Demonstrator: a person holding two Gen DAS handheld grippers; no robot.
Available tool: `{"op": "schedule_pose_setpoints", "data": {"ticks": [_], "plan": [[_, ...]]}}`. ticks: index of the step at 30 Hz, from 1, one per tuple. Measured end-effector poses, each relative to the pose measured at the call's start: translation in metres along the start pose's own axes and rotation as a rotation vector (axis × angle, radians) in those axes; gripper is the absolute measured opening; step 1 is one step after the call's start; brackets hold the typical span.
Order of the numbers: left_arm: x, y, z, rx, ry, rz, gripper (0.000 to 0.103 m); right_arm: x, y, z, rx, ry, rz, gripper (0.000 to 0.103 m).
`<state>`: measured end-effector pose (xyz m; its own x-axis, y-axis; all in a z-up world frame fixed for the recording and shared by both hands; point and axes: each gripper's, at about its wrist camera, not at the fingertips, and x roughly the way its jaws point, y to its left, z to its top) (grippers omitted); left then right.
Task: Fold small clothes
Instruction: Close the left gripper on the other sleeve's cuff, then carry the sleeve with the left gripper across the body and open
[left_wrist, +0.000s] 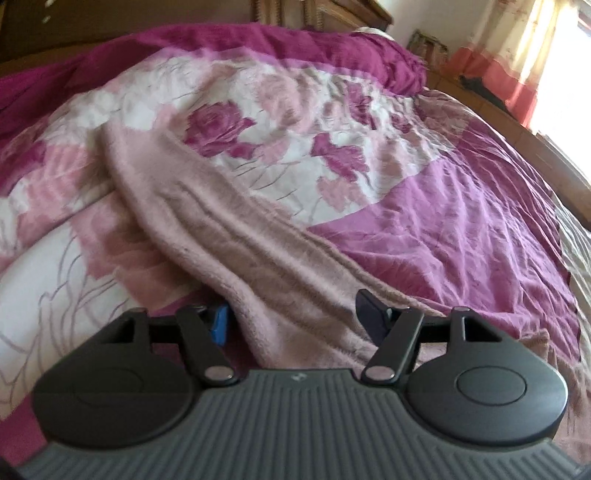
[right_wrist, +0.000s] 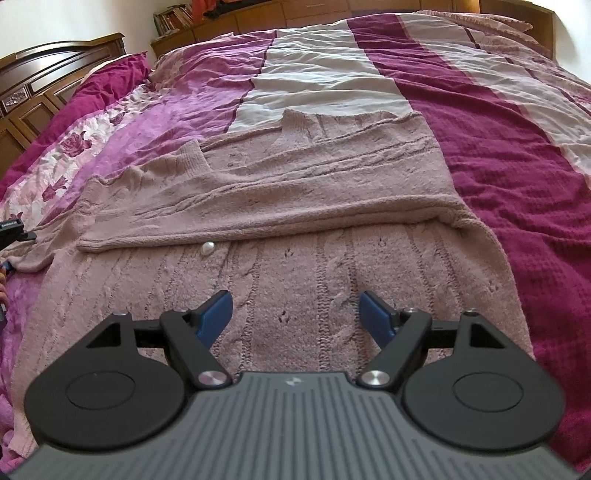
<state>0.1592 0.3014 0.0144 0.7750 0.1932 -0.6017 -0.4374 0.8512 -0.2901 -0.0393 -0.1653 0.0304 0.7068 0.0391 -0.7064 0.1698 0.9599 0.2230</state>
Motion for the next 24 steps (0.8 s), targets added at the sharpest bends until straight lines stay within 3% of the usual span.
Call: {"op": "schedule_pose_setpoints", "data": {"ticks": [1, 2, 3, 14, 24], "plan": [[0.000, -0.003, 0.000, 0.025, -0.001, -0.005, 0.045, 0.000, 0.000, 0.000, 0.001, 0.000, -0.002, 0.081], [0.000, -0.005, 0.000, 0.040, -0.001, -0.013, 0.024, 0.001, 0.000, 0.000, 0.003, 0.001, -0.002, 0.081], [-0.001, -0.005, 0.000, 0.046, 0.001, -0.029, 0.015, 0.001, -0.001, 0.000, 0.004, 0.002, -0.003, 0.081], [-0.070, -0.004, 0.007, 0.072, -0.197, -0.069, 0.013, -0.001, -0.002, 0.000, 0.004, -0.010, 0.006, 0.081], [-0.117, -0.065, 0.004, 0.200, -0.263, -0.196, 0.012, -0.006, -0.009, 0.002, 0.028, -0.029, 0.015, 0.081]]}}
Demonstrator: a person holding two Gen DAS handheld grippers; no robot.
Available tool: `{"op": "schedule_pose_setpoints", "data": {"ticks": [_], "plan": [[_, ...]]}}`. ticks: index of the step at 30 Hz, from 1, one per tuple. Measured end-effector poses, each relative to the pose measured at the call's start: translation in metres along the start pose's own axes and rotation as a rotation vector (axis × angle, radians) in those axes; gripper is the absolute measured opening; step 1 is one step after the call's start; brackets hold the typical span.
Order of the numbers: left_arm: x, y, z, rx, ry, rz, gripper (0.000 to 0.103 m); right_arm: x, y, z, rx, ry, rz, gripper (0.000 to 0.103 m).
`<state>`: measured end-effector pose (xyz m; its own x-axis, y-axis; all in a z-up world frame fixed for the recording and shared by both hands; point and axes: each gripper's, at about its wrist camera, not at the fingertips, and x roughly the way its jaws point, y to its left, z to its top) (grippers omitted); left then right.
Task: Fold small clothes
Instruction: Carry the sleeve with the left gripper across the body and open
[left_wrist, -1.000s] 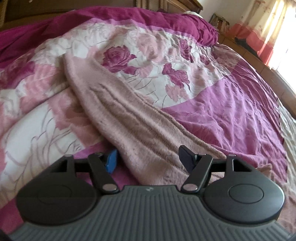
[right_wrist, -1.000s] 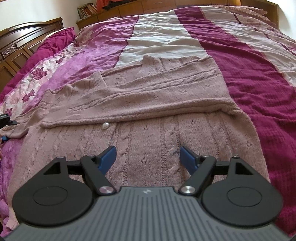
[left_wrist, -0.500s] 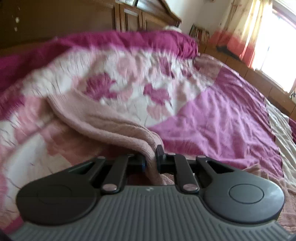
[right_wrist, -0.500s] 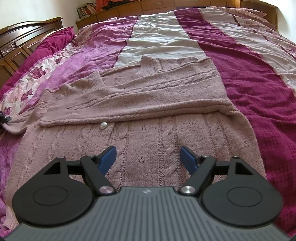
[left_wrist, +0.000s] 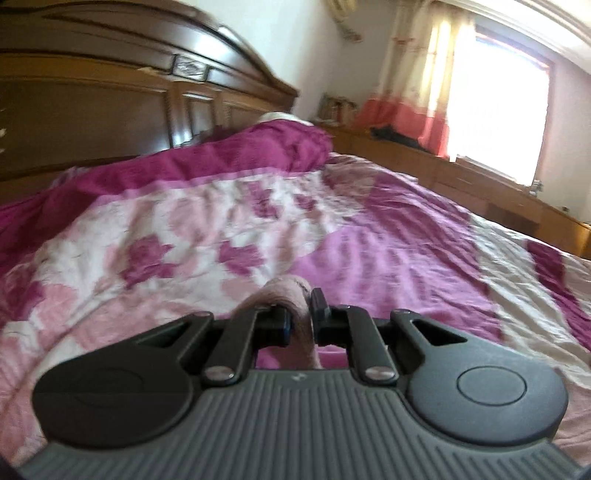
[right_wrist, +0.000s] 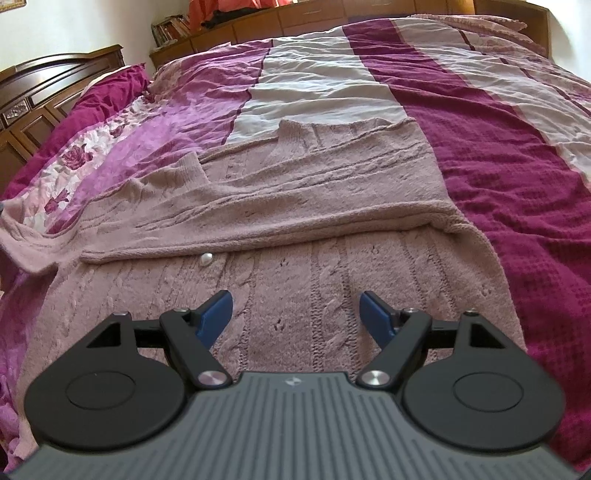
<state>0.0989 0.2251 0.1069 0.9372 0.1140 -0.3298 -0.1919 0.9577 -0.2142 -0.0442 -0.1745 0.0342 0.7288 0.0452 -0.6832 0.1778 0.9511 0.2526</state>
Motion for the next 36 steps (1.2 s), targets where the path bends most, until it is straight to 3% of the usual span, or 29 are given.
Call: {"op": "schedule_pose_setpoints", "data": {"ticks": [16, 24, 36], "plan": [[-0.023, -0.115, -0.020, 0.077, 0.019, -0.197, 0.011, -0.007, -0.023, 0.003, 0.068, -0.030, 0.002, 0.081], [-0.021, -0.156, -0.051, 0.101, 0.090, -0.278, 0.011, -0.007, -0.029, 0.003, 0.086, -0.034, 0.004, 0.081], [-0.006, -0.186, -0.103, 0.225, 0.240, -0.304, 0.012, -0.005, -0.039, 0.001, 0.117, -0.026, 0.003, 0.081]]}}
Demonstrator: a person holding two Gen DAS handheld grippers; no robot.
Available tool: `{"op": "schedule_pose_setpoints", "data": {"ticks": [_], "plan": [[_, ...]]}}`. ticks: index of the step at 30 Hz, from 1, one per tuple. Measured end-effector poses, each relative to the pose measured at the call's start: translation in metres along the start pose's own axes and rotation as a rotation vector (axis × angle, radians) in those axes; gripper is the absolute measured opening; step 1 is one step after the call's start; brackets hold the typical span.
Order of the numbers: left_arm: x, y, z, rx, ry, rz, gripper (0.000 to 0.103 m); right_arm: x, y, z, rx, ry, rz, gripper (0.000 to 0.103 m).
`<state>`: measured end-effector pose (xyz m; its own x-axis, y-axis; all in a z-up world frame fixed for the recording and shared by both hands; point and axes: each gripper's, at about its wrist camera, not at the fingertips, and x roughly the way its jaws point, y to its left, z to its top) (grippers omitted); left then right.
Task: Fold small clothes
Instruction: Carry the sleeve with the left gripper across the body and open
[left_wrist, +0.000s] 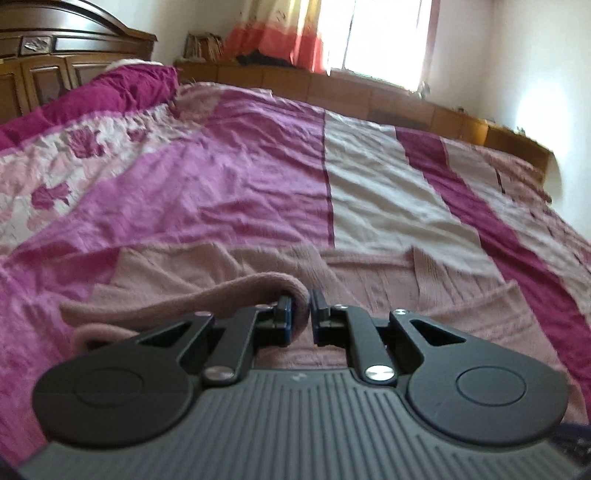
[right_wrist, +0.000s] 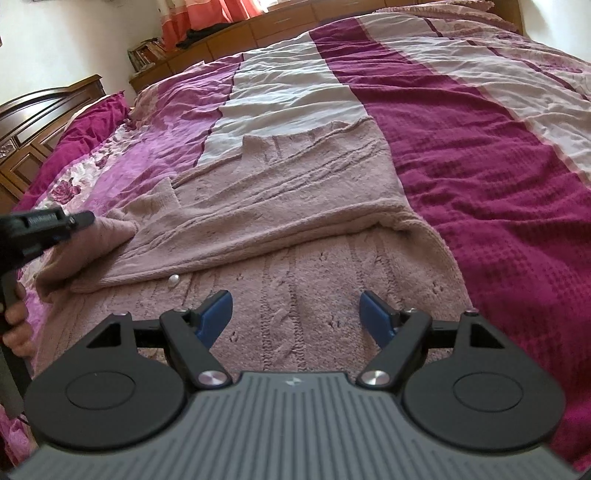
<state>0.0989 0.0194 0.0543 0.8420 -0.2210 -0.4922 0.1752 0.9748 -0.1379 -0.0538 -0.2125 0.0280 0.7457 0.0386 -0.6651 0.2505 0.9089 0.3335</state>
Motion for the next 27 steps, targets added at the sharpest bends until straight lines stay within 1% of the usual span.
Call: {"op": "schedule_pose_setpoints", "data": {"ticks": [9, 10, 12, 13, 15, 17, 21, 27], "plan": [[0.014, -0.008, -0.015, 0.056, 0.128, -0.013, 0.014, 0.001, -0.001, -0.001, 0.006, 0.001, 0.005, 0.081], [0.016, -0.008, -0.017, 0.057, 0.148, -0.018, 0.016, 0.001, -0.001, -0.001, 0.007, 0.001, 0.005, 0.081], [0.020, -0.007, -0.020, 0.045, 0.184, -0.040, 0.032, 0.001, -0.001, -0.001, 0.006, 0.001, 0.005, 0.081], [0.020, -0.007, -0.021, 0.040, 0.197, -0.049, 0.036, 0.001, -0.001, -0.001, 0.005, 0.002, 0.005, 0.081], [0.021, -0.008, -0.023, 0.042, 0.209, -0.052, 0.049, 0.001, -0.001, -0.001, 0.006, 0.002, 0.005, 0.081], [0.020, -0.012, -0.024, 0.060, 0.212, -0.040, 0.056, 0.001, -0.001, -0.001, 0.007, 0.002, 0.006, 0.082], [0.017, -0.020, -0.025, 0.099, 0.220, -0.035, 0.060, 0.001, -0.002, -0.003, 0.014, 0.002, 0.009, 0.082], [0.008, -0.024, -0.022, 0.123, 0.241, -0.034, 0.061, 0.001, -0.003, -0.005, 0.021, 0.001, 0.016, 0.082]]}}
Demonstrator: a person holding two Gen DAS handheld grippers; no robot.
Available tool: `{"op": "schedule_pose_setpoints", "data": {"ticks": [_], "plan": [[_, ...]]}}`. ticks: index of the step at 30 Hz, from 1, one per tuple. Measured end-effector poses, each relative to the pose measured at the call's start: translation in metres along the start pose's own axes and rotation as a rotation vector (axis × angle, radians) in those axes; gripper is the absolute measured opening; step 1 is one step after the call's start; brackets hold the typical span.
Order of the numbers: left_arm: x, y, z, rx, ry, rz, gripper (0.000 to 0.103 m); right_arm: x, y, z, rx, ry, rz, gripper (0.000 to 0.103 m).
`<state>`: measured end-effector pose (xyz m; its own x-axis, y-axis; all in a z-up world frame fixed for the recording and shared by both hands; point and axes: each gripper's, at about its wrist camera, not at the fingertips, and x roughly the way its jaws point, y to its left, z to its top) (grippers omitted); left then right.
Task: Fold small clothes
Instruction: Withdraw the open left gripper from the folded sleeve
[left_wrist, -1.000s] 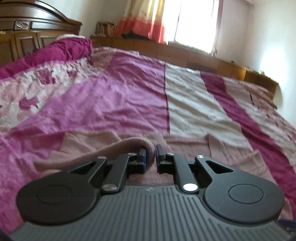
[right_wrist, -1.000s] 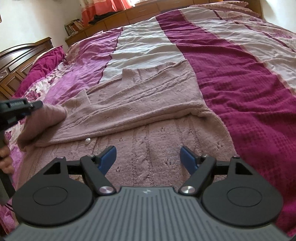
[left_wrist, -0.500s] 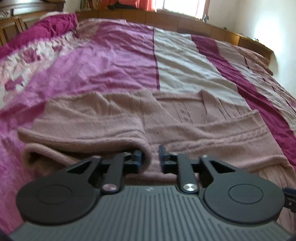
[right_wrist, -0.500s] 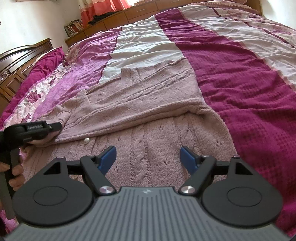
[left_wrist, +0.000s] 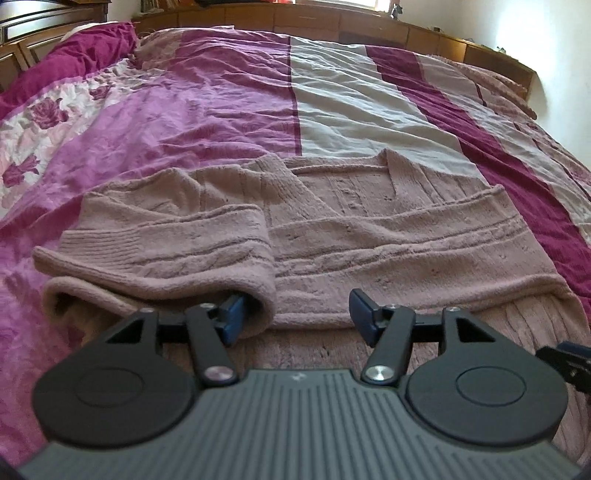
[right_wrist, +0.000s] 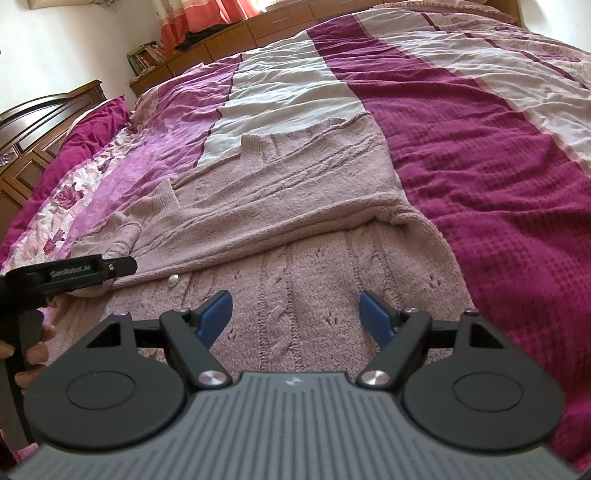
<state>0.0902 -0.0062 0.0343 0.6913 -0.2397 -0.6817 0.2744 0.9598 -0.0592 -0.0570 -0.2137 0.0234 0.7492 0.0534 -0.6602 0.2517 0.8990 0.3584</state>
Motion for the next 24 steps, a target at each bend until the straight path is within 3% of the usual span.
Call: {"op": "schedule_pose_setpoints", "data": {"ticks": [24], "plan": [[-0.052, 0.032, -0.014, -0.051, 0.019, 0.071, 0.061, -0.004, 0.002, 0.000, 0.014, 0.002, 0.016, 0.082]]}}
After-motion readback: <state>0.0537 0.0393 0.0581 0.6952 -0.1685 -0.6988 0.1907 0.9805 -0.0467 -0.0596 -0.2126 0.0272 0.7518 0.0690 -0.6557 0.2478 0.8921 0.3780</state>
